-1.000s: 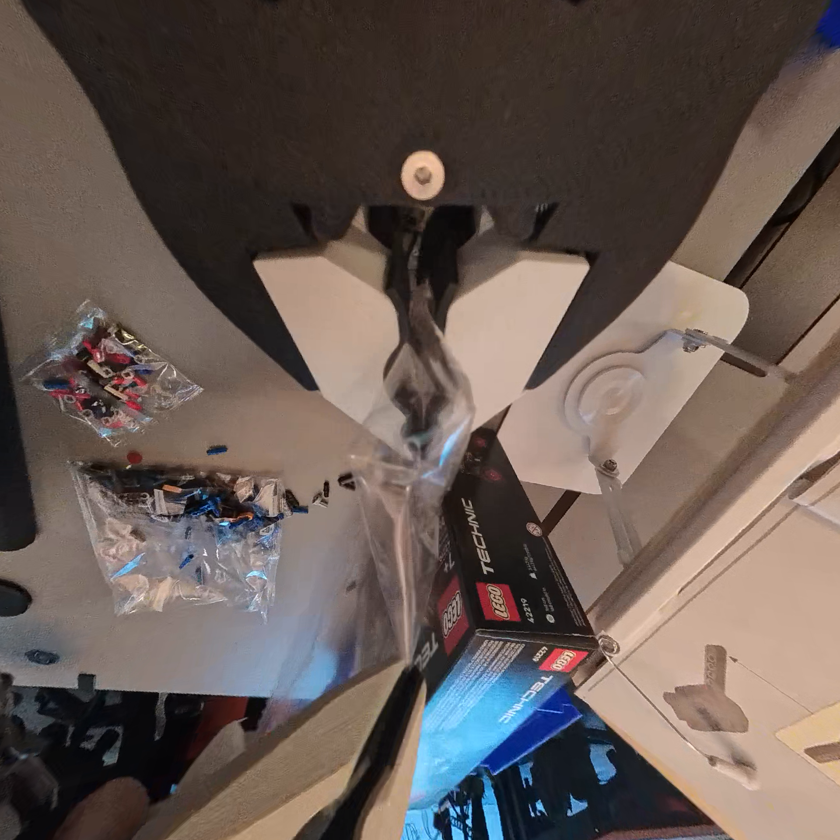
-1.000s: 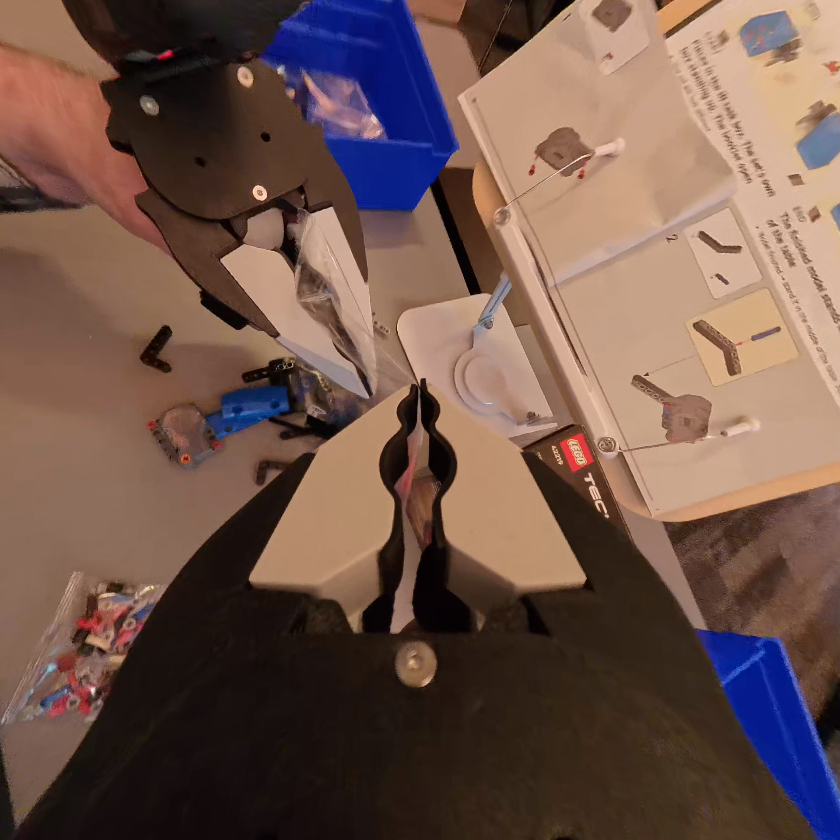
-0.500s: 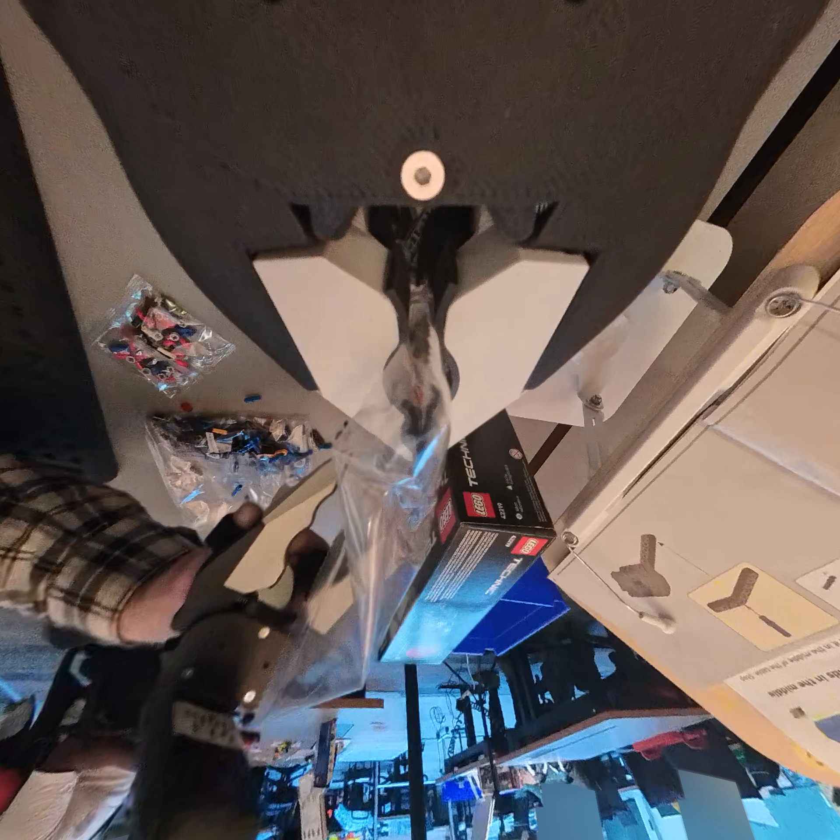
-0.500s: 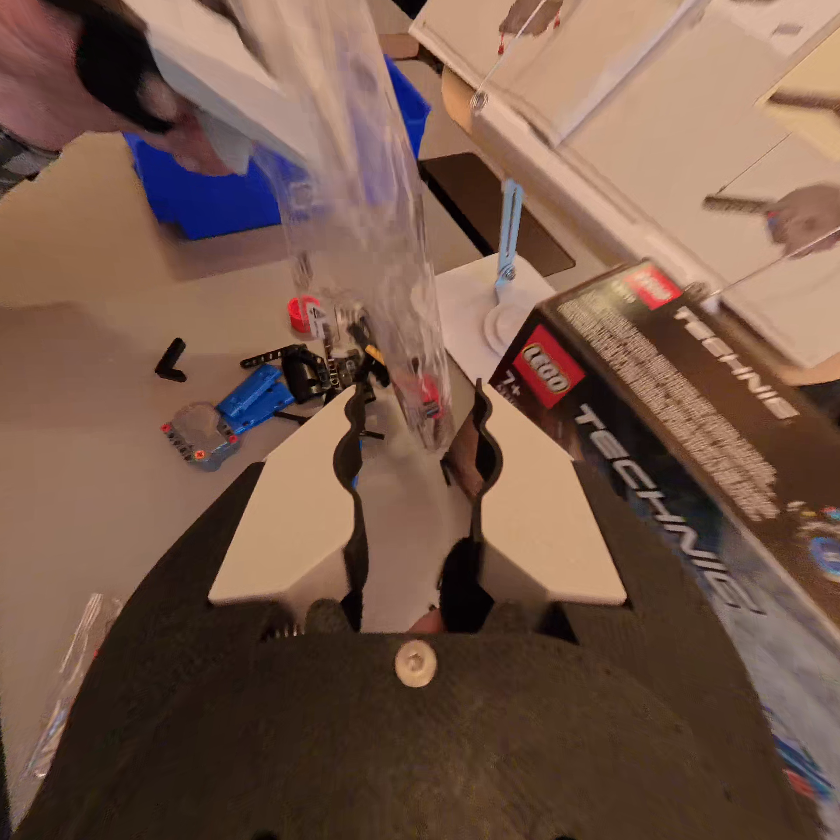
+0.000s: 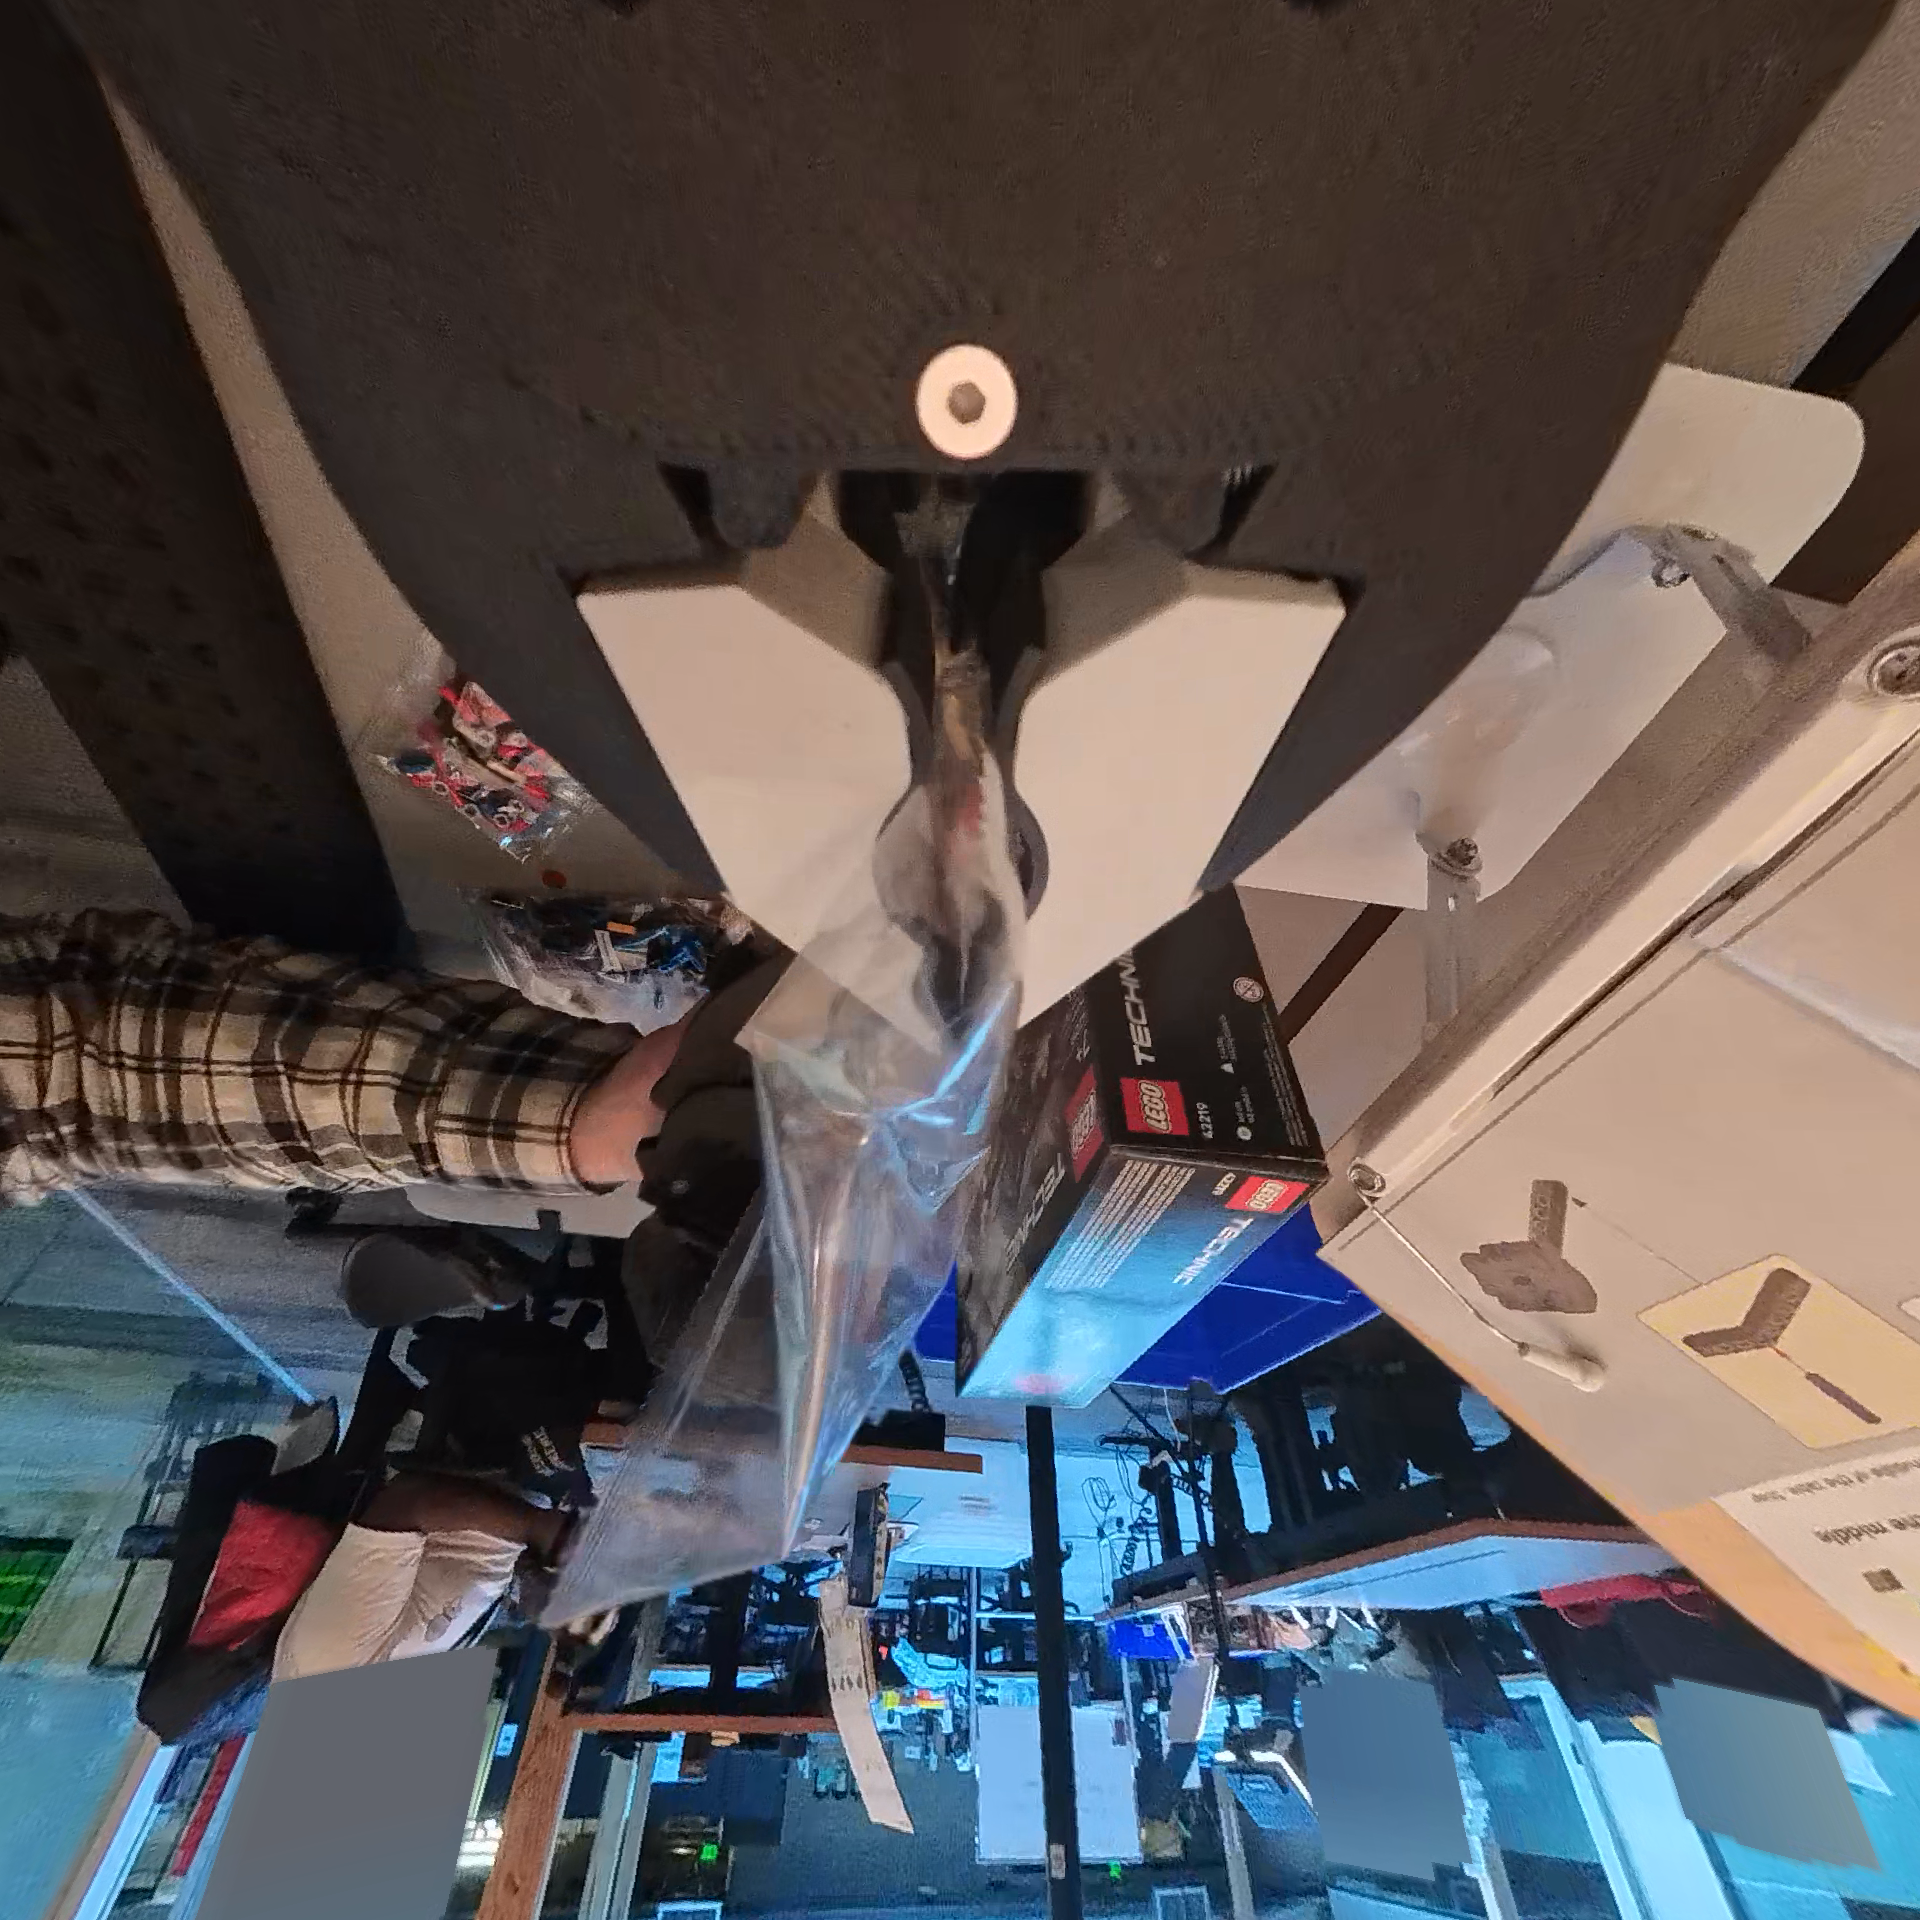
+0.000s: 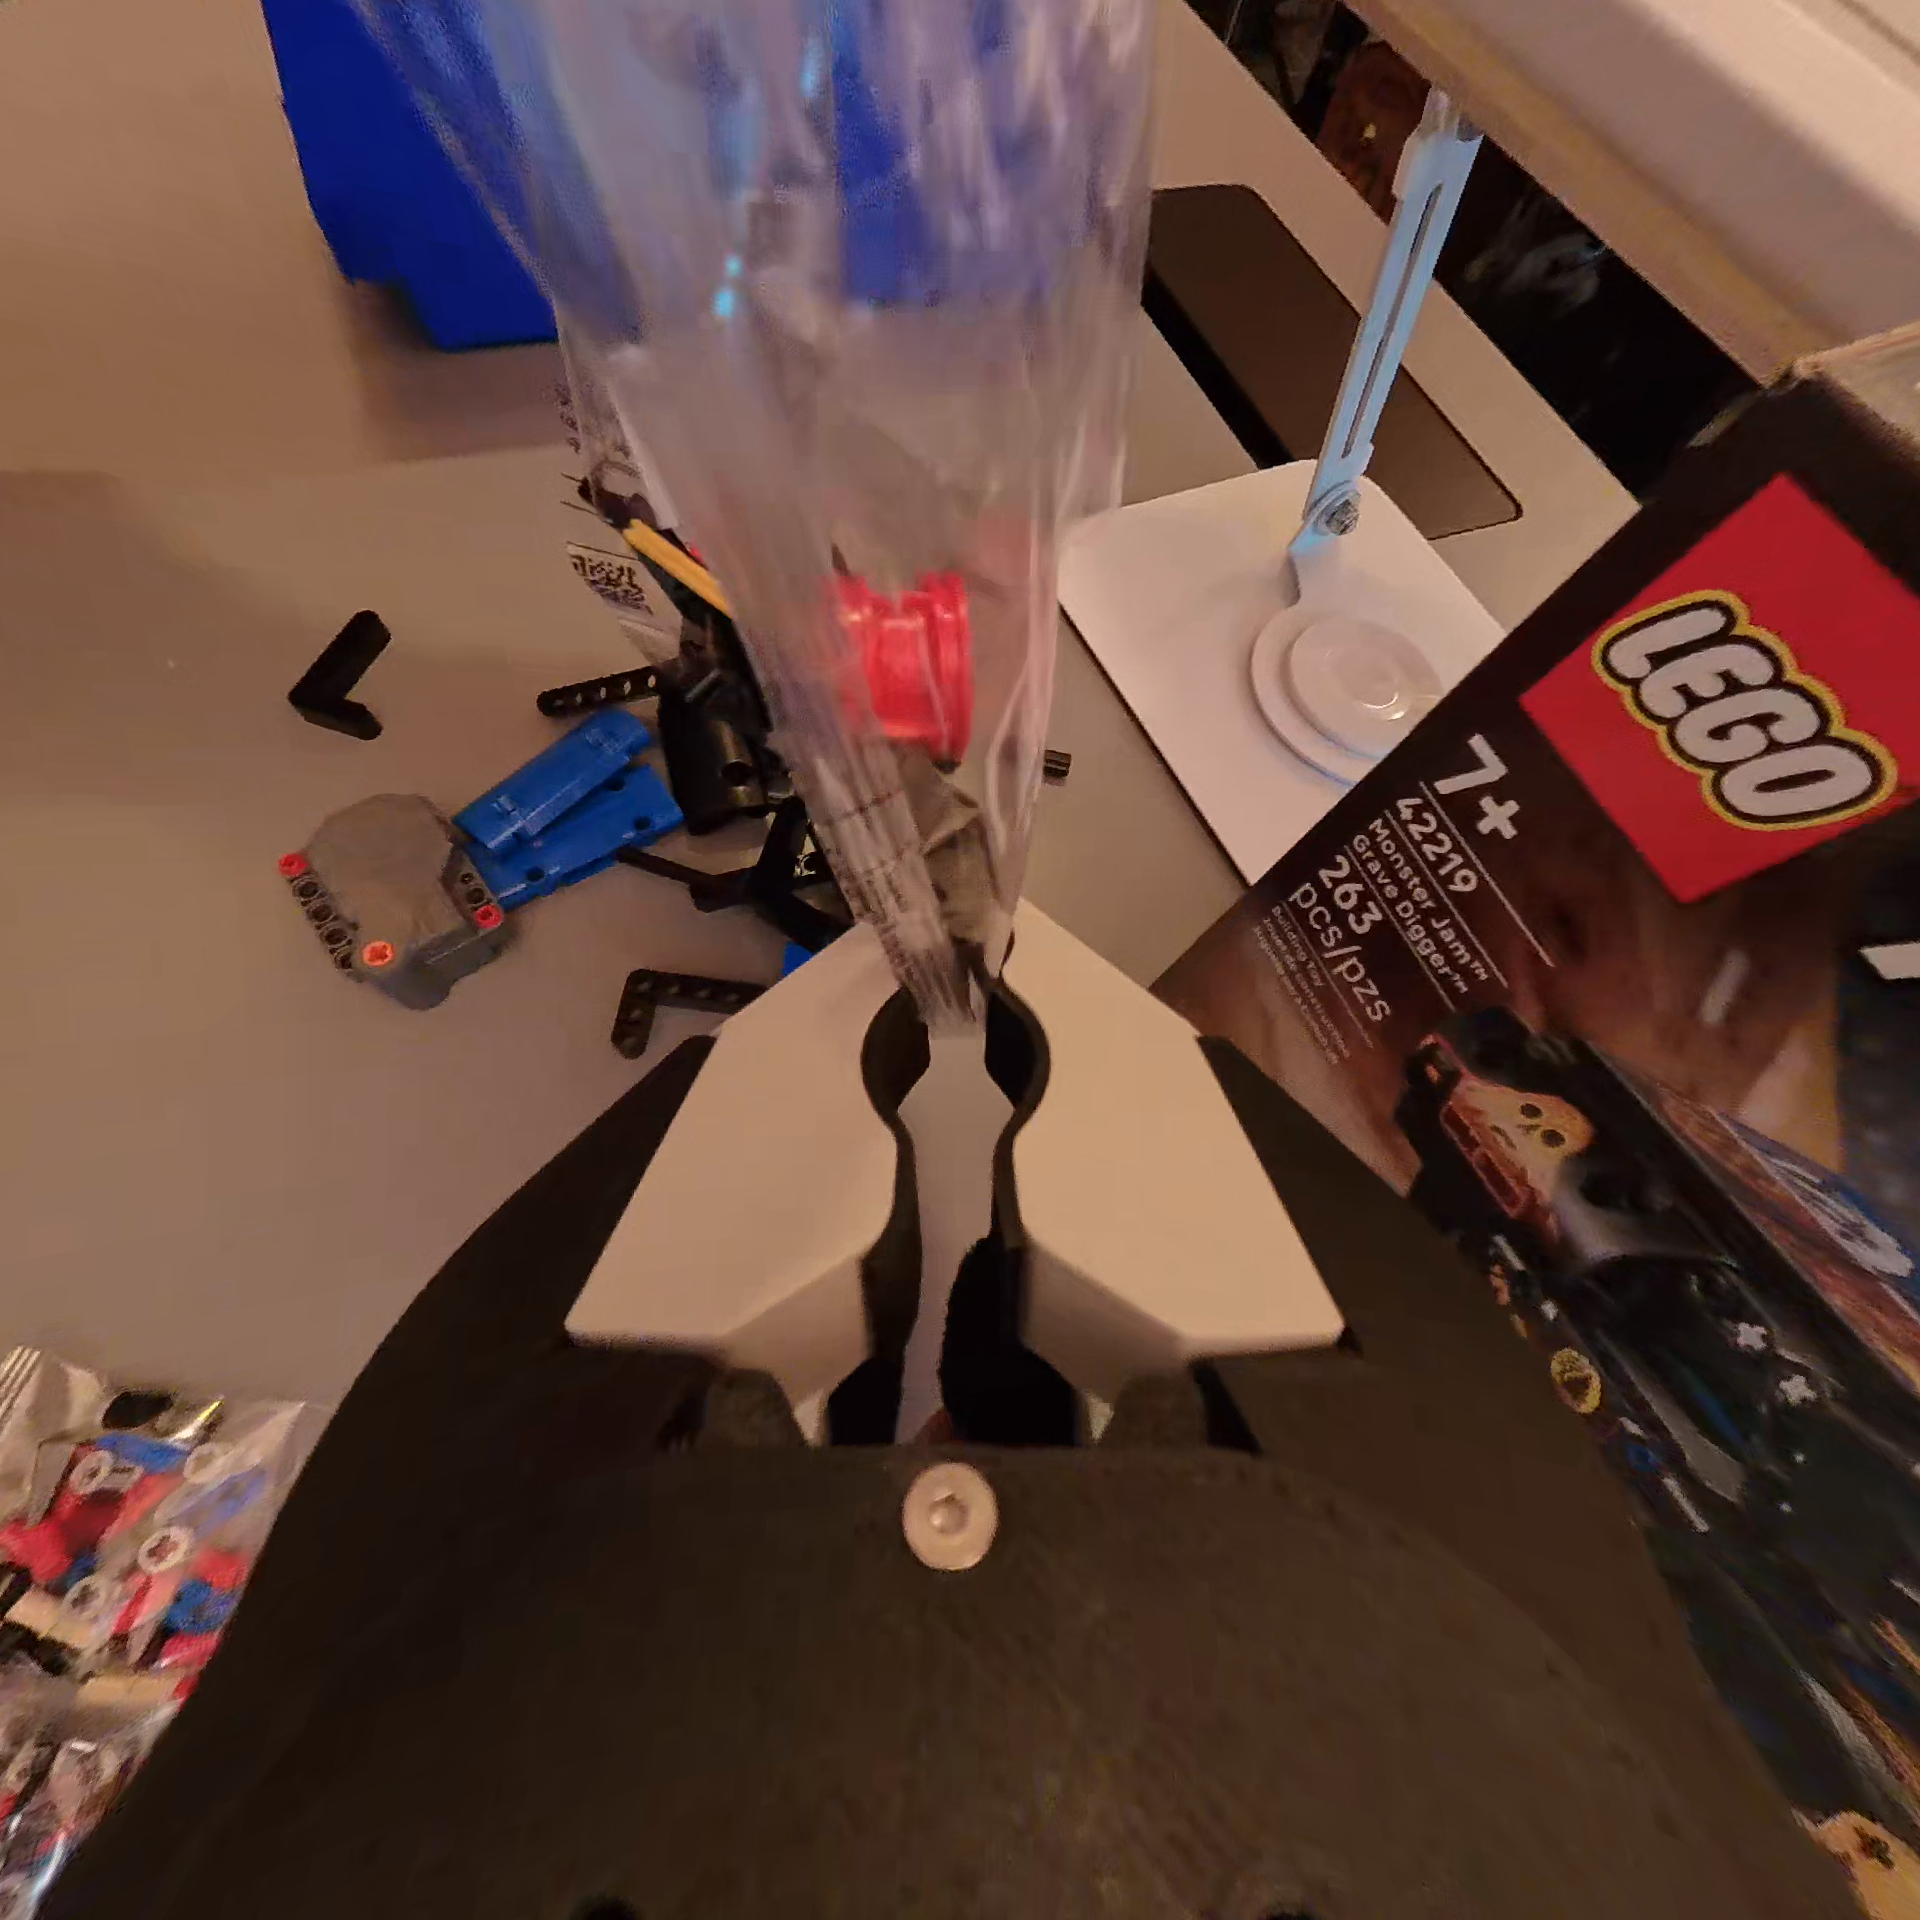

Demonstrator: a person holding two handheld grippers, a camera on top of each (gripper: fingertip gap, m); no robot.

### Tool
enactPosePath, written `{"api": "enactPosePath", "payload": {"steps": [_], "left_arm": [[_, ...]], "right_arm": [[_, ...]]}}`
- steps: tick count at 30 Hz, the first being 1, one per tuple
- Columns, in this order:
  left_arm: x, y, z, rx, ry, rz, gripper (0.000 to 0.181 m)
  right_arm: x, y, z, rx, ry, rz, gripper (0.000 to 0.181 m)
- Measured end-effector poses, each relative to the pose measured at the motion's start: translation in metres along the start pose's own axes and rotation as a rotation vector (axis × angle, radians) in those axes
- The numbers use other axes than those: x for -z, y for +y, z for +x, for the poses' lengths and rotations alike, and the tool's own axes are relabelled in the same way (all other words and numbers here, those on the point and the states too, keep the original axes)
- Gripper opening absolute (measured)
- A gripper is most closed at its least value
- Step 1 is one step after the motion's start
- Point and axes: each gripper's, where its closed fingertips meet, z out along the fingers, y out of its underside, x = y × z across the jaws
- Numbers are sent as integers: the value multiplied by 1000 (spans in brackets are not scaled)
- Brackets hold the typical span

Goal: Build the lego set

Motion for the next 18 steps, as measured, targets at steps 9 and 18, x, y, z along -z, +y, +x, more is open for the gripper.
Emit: {"api": "enactPosePath", "payload": {"steps": [9, 18], "left_arm": [[8, 30, -26, 95, -131, -4, 0], [7, 54, -44, 159, -188, 82, 0]], "right_arm": [[20, 6, 9, 59, 49, -162, 0], [15, 9, 20, 139, 203, -297, 1]]}}
